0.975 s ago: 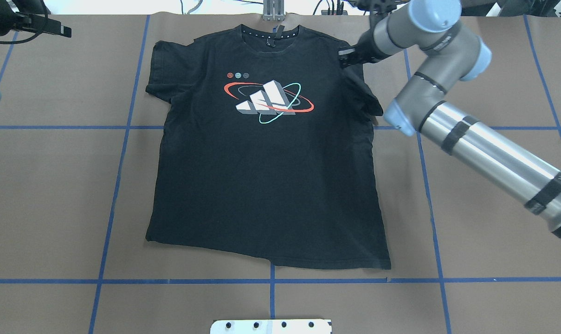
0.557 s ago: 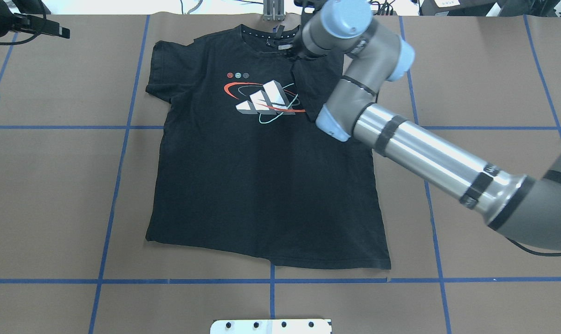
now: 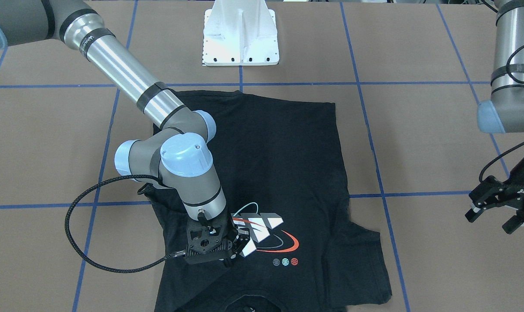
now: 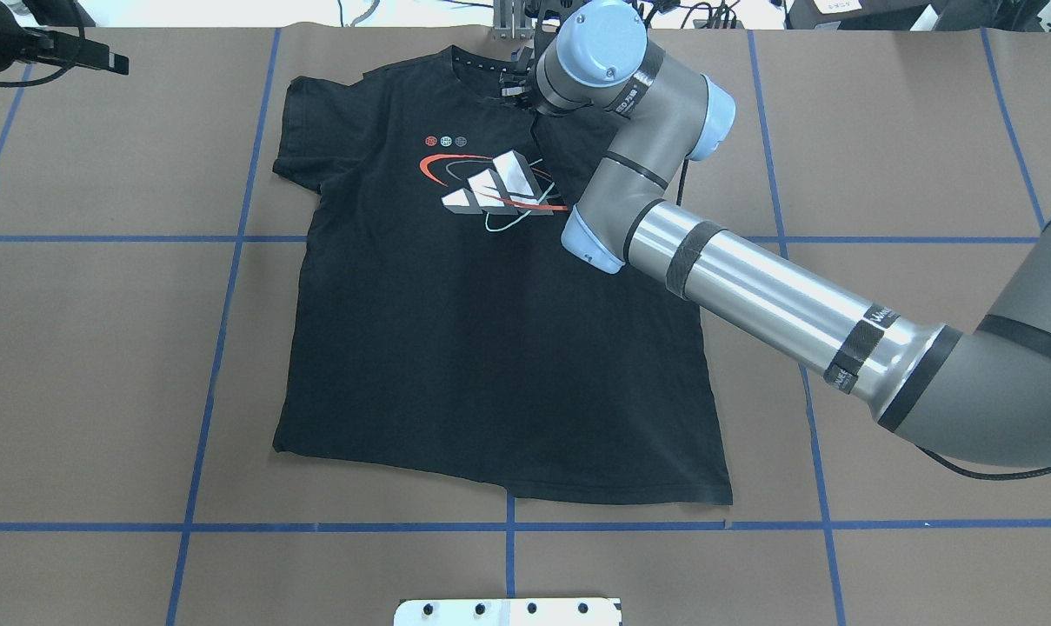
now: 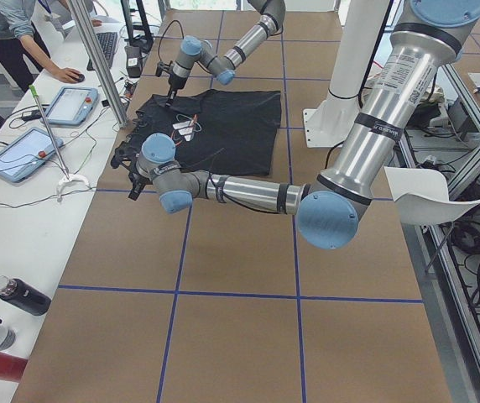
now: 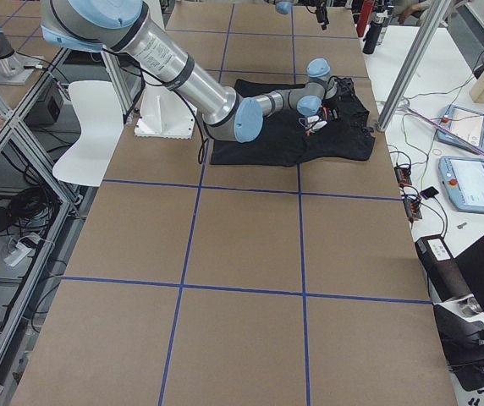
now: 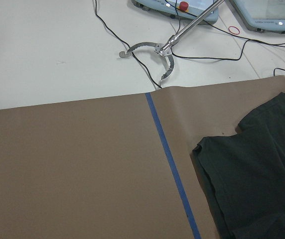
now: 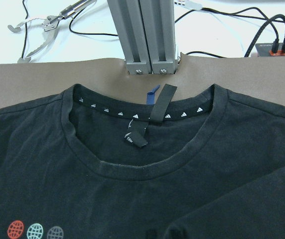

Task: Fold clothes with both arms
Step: 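Fold the grasped sleeve inward across the shirt body with the right gripper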

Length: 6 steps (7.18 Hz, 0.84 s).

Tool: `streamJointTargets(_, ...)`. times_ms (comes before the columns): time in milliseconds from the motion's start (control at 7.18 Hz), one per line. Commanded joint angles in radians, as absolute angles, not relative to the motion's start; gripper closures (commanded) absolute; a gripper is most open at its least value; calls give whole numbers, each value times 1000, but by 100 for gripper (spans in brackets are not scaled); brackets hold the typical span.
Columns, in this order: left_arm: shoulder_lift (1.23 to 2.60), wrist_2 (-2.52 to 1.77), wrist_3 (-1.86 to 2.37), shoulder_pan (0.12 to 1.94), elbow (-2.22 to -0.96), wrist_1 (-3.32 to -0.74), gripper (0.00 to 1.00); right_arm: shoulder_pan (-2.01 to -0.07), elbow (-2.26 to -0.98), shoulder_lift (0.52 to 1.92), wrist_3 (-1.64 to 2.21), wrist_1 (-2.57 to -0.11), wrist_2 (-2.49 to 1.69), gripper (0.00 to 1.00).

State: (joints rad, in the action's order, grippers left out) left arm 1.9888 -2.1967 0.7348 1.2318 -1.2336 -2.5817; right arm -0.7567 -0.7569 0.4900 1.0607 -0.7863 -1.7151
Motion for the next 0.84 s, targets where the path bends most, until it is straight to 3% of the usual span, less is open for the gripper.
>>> streamJointTargets(0, 1996, -2197, 747, 1229, -1232, -2582, 0, -764, -787, 511, 1065, -784, -1730, 0)
streamJointTargets(418, 2054, -2142, 884, 1163, -1226, -2585, 0, -883, -996, 648, 1068, -839, -1960, 0)
streamJointTargets(696, 2158, -1935, 1003, 1054, -1143, -2600, 0, -910, -1069, 679, 1066, -914, -2015, 0)
